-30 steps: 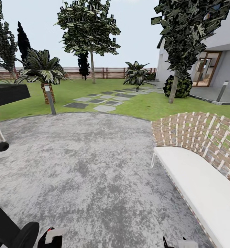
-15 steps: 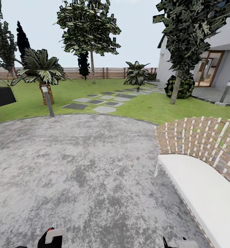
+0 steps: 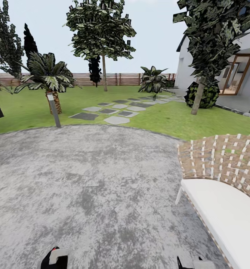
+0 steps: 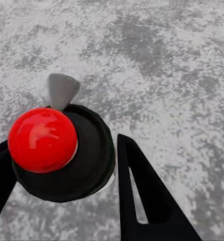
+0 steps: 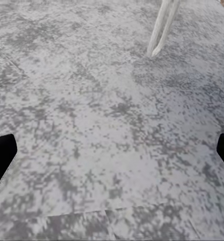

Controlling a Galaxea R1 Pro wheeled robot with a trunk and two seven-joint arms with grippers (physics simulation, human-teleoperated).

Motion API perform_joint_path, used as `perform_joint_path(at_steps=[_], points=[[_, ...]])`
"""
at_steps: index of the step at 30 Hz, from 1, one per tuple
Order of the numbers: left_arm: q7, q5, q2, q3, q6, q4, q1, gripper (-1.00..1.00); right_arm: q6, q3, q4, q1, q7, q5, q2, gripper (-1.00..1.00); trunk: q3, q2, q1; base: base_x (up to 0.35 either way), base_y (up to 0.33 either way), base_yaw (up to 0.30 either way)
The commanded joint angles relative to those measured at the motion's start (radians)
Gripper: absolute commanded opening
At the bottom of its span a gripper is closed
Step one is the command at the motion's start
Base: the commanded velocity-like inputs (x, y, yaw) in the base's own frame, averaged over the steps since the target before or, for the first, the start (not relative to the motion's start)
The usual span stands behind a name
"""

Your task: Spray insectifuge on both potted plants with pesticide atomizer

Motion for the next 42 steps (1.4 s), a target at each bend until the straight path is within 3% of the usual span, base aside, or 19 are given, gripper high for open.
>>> perform_joint_path(at_steps=[1,42], points=[[0.002,-0.005,0.0,0.004,-0.003,0.001,-0.001,-1.0,-0.003,0.0,0.001,-0.001,-0.002,0.001,0.0,1.0,-0.001,0.0,0.0,0.338,0.0,0.0],[0.002,-0.005,-0.002,0.004,-0.003,0.001,-0.001,-1.0,-0.001,0.005,0.003,-0.001,-0.002,0.004,0.0,1.0,-0.001,0.0,0.0,0.338,0.0,0.0]])
